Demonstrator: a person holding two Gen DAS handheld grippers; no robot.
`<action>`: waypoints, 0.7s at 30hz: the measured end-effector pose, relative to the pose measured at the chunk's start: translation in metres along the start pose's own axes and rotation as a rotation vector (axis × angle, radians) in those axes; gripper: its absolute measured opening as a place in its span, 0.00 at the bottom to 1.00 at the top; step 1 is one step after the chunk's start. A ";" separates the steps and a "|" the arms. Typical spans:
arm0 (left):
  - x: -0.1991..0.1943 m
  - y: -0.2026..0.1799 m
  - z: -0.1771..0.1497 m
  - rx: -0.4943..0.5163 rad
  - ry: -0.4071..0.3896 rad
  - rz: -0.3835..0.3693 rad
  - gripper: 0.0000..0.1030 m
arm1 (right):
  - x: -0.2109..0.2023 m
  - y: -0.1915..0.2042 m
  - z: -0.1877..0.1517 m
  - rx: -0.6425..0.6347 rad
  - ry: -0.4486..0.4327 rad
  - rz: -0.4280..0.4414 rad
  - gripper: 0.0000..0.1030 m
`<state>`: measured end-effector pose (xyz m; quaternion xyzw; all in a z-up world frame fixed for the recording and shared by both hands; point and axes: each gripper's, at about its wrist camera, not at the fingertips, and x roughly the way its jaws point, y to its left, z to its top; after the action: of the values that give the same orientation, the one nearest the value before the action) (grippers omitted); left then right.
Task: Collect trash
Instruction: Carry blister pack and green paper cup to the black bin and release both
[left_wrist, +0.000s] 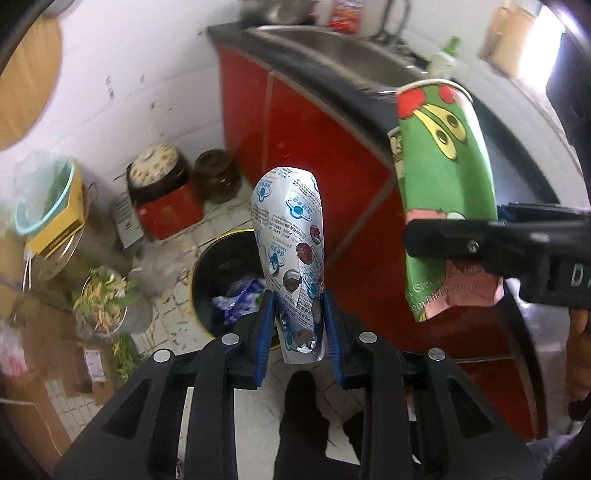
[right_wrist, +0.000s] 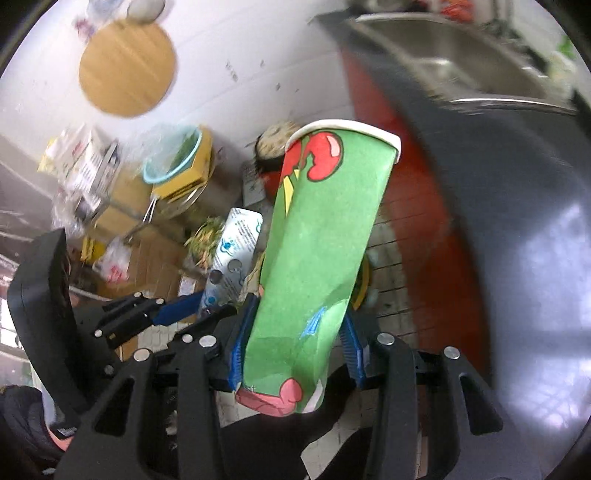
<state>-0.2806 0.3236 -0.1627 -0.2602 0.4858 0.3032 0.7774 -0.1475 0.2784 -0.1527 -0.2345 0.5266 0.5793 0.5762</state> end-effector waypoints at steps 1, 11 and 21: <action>0.007 0.007 -0.001 -0.009 0.009 -0.001 0.25 | 0.015 0.003 0.005 -0.003 0.027 0.009 0.42; 0.070 0.059 -0.006 -0.096 0.041 -0.028 0.29 | 0.116 0.004 0.033 -0.061 0.178 -0.047 0.44; 0.095 0.074 -0.012 -0.106 0.059 -0.033 0.73 | 0.143 -0.004 0.047 -0.083 0.200 -0.079 0.81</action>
<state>-0.3084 0.3860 -0.2620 -0.3175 0.4874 0.3080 0.7528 -0.1603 0.3792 -0.2639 -0.3354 0.5473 0.5514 0.5328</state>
